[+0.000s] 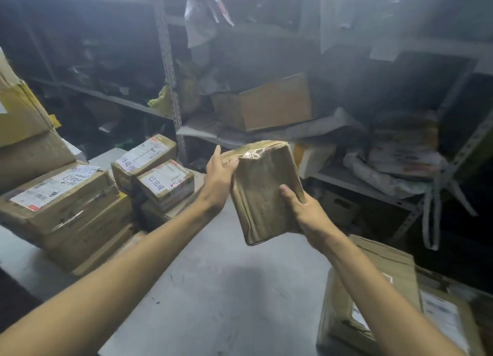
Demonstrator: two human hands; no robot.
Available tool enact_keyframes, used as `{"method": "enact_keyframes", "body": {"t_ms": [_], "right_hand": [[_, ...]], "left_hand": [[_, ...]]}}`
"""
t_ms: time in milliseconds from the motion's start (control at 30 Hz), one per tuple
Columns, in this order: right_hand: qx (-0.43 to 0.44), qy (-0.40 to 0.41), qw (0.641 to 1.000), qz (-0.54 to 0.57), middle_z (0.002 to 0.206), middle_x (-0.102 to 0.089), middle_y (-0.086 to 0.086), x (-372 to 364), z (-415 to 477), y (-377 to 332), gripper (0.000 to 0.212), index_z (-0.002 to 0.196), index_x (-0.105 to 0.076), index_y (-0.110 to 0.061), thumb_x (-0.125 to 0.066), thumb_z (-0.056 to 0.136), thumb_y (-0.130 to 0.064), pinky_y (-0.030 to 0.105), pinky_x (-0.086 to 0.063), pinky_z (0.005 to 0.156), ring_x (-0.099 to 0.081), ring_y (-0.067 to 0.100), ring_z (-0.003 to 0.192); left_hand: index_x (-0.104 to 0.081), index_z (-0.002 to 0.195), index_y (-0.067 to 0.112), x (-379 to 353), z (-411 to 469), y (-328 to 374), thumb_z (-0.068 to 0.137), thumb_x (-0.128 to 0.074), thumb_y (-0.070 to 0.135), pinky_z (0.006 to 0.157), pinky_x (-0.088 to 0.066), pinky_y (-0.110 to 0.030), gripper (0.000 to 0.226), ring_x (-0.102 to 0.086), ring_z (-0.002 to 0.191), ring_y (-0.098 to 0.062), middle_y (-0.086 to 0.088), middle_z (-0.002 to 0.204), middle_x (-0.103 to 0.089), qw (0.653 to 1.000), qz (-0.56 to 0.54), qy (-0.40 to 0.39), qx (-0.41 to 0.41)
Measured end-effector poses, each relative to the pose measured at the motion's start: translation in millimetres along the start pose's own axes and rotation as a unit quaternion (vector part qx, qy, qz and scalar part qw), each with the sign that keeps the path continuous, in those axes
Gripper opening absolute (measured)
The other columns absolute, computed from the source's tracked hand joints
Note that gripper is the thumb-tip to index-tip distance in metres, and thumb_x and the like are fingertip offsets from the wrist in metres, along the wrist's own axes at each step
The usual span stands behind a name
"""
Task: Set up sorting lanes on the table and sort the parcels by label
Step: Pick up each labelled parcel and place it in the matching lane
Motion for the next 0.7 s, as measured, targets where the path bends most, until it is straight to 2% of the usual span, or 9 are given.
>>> {"method": "enact_keyframes", "body": {"t_ms": [67, 133, 167, 267, 300, 367, 467, 567, 700], "right_hand": [[-0.029, 0.005, 0.999, 0.037, 0.108, -0.073, -0.002, 0.1, -18.1, 7.7, 0.035, 0.117, -0.062, -0.025, -0.058, 0.093, -0.050, 0.028, -0.060, 0.060, -0.072, 0.014, 0.091], [-0.051, 0.001, 0.997, 0.064, 0.103, -0.074, -0.003, 3.8, -34.9, 15.0, 0.034, 0.114, -0.062, -0.023, -0.056, 0.093, -0.050, 0.027, -0.059, 0.058, -0.073, 0.013, 0.086], [-0.055, 0.000, 0.996, 0.076, 0.100, -0.073, -0.005, 8.3, -45.6, 17.8, 0.033, 0.112, -0.061, -0.023, -0.054, 0.094, -0.049, 0.027, -0.058, 0.058, -0.072, 0.011, 0.085], [-0.063, 0.014, 0.990, 0.124, 0.099, -0.073, -0.007, 21.5, -76.2, 25.9, 0.036, 0.109, -0.059, -0.024, -0.053, 0.090, -0.054, 0.034, -0.060, 0.068, -0.071, 0.014, 0.092], [-0.067, 0.022, 0.988, 0.139, 0.106, -0.072, -0.004, 25.4, -87.9, 27.9, 0.043, 0.113, -0.058, -0.024, -0.054, 0.086, -0.057, 0.037, -0.060, 0.074, -0.070, 0.018, 0.099], [-0.077, 0.050, 0.980, 0.177, 0.122, -0.070, 0.003, 36.1, -105.8, 35.4, 0.064, 0.128, -0.056, -0.022, -0.059, 0.078, -0.062, 0.044, -0.059, 0.085, -0.067, 0.025, 0.112], [-0.071, 0.089, 0.968, 0.222, 0.131, -0.068, 0.006, 58.1, -129.0, 42.5, 0.092, 0.141, -0.052, -0.020, -0.071, 0.066, -0.068, 0.058, -0.048, 0.105, -0.064, 0.029, 0.121], [-0.052, 0.105, 0.961, 0.249, 0.125, -0.070, 0.011, 78.5, -153.8, 47.4, 0.109, 0.131, -0.060, -0.016, -0.086, 0.042, -0.075, 0.061, -0.032, 0.116, -0.060, 0.032, 0.124], [-0.046, 0.084, 0.942, 0.322, 0.138, -0.062, 0.015, 106.4, -185.6, 47.3, 0.117, 0.144, -0.050, -0.015, -0.088, 0.048, -0.071, 0.056, -0.034, 0.117, -0.056, 0.035, 0.131]], "left_hand": [[-0.033, 0.149, 0.021, -11.1, -10.6, -1.3, 0.081, -0.036, 0.082, 0.120, -0.016, -0.033, 0.092, -0.032, 0.142, -0.009, 0.002, 0.155, -0.037, 0.991, -0.121, -0.017, 0.057], [-0.057, 0.127, 0.014, -16.1, -16.9, 4.0, 0.096, -0.022, 0.069, 0.095, -0.041, -0.007, 0.072, -0.060, 0.105, 0.009, 0.012, 0.115, -0.070, 0.986, -0.159, -0.025, 0.050], [-0.059, 0.124, 0.016, -17.5, -22.2, 5.0, 0.100, -0.018, 0.060, 0.086, -0.042, -0.005, 0.064, -0.062, 0.097, 0.010, 0.017, 0.107, -0.071, 0.985, -0.164, -0.031, 0.052], [-0.033, 0.150, 0.017, -22.9, -39.7, -7.7, 0.083, -0.034, 0.076, 0.112, -0.023, -0.038, 0.089, -0.035, 0.139, -0.014, 0.003, 0.153, -0.038, 0.981, -0.152, -0.052, 0.107], [-0.029, 0.151, 0.017, -26.9, -45.3, -11.3, 0.082, -0.038, 0.076, 0.113, -0.019, -0.047, 0.091, -0.029, 0.141, -0.020, 0.002, 0.157, -0.030, 0.981, -0.141, -0.070, 0.116], [-0.037, 0.142, 0.017, -39.8, -58.6, -19.8, 0.095, -0.041, 0.058, 0.110, -0.022, -0.054, 0.063, -0.035, 0.131, -0.021, 0.001, 0.146, -0.036, 0.976, -0.131, -0.114, 0.135], [-0.041, 0.137, 0.015, -57.3, -76.1, -17.0, 0.097, -0.052, 0.042, 0.093, -0.030, -0.038, 0.049, -0.049, 0.099, -0.008, 0.003, 0.126, -0.046, 0.974, -0.105, -0.169, 0.110], [-0.036, 0.141, 0.018, -67.6, -84.3, -17.2, 0.088, -0.067, 0.040, 0.092, -0.036, -0.043, 0.065, -0.048, 0.102, -0.015, 0.003, 0.122, -0.045, 0.973, -0.107, -0.162, 0.128], [-0.054, 0.109, 0.030, -106.1, -112.5, 0.0, 0.083, -0.068, 0.053, 0.098, -0.042, -0.058, 0.038, -0.051, 0.110, -0.027, -0.005, 0.119, -0.052, 0.931, -0.180, -0.236, 0.210]]}}
Point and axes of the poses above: each hand's wrist, its own z-axis towards the middle knuckle, its own x-axis out of the back of the hand, y = z × x, the point moved 6 cm from there along z, towards the middle knuckle
